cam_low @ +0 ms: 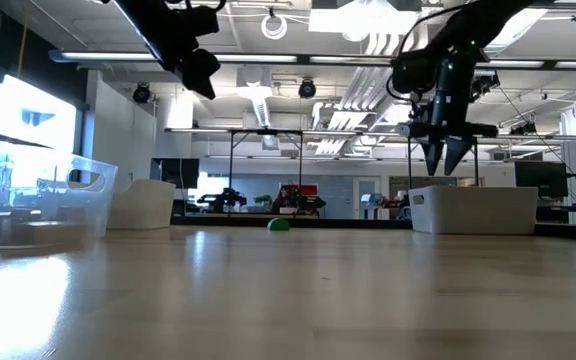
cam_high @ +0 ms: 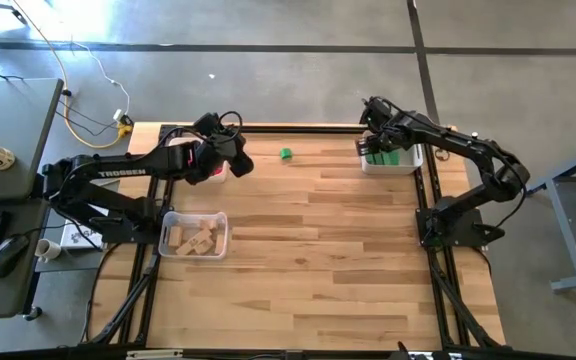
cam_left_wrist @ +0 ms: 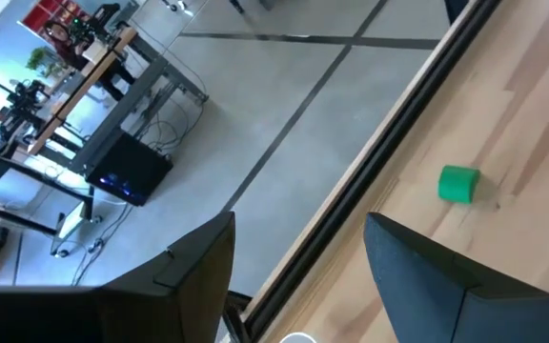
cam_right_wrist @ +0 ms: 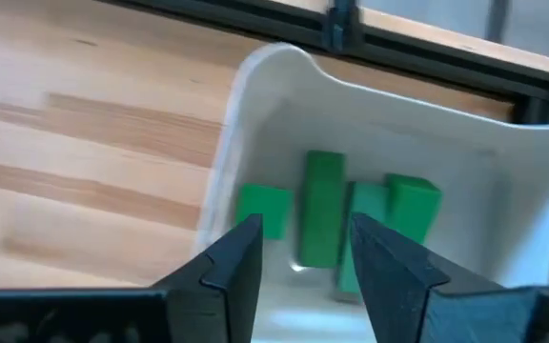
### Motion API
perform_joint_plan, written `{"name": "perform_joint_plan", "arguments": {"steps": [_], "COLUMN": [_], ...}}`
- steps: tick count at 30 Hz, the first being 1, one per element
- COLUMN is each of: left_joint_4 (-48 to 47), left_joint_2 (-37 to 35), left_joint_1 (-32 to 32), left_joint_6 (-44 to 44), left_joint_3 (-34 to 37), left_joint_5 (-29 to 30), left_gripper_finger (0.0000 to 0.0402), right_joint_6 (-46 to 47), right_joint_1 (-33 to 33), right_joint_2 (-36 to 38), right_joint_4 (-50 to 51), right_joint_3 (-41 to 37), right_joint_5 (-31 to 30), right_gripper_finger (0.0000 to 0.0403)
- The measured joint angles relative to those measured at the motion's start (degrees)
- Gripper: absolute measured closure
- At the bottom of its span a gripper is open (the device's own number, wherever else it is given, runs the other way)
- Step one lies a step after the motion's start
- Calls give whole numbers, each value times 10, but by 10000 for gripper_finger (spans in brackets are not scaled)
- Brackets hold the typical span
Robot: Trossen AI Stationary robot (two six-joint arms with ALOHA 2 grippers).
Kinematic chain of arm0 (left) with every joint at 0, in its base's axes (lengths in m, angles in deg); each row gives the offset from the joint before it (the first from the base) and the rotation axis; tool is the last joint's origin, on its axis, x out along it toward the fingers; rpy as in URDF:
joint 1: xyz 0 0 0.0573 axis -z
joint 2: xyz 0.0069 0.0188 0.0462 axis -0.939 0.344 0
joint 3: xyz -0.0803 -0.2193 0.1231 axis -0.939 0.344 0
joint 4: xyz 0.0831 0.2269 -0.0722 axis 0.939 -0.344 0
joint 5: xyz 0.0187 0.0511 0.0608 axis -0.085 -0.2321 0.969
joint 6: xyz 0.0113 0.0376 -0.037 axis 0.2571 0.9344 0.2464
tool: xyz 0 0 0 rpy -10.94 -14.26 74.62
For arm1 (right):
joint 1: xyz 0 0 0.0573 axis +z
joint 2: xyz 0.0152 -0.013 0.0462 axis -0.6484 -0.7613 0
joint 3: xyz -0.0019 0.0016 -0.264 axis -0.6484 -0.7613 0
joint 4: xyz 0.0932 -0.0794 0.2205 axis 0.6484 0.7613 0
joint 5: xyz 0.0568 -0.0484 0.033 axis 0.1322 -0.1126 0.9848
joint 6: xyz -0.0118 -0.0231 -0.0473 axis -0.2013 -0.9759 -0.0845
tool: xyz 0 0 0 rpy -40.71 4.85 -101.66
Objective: Sort & place blocks by color
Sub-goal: Put the green half-circle into the right white bin
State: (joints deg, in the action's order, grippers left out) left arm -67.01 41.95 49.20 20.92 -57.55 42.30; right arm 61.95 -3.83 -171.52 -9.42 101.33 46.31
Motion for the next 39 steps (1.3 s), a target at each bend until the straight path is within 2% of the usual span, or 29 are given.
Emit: {"name": "perform_joint_plan", "arguments": {"steps": [4,9,14,18,27,39], "left_joint_4": [0,0,-1,-1,24,174], "left_joint_2": [0,0,0,0,0,10], "left_joint_1": [-7,-23,-45,-67,-126,-225], "left_joint_6": [-20,-76,-108,-100,-34,-24], "left_joint_3": [0,0,0,0,0,0], "left_joint_5": [-4,-56,-93,-134,-290,-478], "left_gripper_finger": [183,183,183,183,183,183], "right_joint_6": [16,34,56,71,47,61], "right_joint_1": [0,17,56,87,130,176], "right_joint_2": [0,0,0,0,0,0], "right_joint_4": [1,-13,-72,-135,-261,-290], "right_joint_3": [22,41,48,48,48,48], "right_joint_5": [40,67,77,77,77,90], "right_gripper_finger": [257,258,258,258,258,258]}}
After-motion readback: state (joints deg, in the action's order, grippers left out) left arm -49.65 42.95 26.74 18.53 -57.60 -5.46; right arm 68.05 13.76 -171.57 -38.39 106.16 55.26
